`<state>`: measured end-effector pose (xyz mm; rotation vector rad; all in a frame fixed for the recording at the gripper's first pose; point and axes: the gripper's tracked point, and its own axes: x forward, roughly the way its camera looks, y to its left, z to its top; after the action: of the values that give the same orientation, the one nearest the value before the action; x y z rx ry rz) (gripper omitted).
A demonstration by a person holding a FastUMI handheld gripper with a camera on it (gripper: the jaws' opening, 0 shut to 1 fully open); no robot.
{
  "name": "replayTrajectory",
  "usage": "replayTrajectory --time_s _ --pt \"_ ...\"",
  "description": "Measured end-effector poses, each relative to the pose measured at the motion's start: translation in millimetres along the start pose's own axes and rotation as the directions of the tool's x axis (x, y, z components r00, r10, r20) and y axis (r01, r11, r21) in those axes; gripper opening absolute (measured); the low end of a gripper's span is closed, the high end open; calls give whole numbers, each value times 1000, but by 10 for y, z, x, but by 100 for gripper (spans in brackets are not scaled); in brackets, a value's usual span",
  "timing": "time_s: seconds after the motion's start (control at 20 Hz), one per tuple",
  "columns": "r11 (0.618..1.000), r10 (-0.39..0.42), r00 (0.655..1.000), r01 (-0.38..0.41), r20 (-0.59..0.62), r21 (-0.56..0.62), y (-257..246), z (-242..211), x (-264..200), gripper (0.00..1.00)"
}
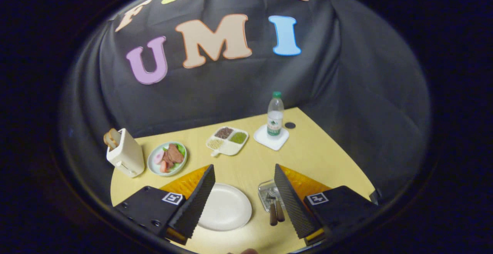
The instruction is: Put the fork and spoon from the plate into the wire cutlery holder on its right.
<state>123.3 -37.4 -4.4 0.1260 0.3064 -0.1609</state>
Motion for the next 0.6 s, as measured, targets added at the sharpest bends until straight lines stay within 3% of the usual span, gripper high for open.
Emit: replayTrajectory --time_s 0.3,0.6 --pt "987 158 965 -150 208 -53 341 109 -271 99" --pt "978 208 943 -193 259 -80 467 -75 -488 99"
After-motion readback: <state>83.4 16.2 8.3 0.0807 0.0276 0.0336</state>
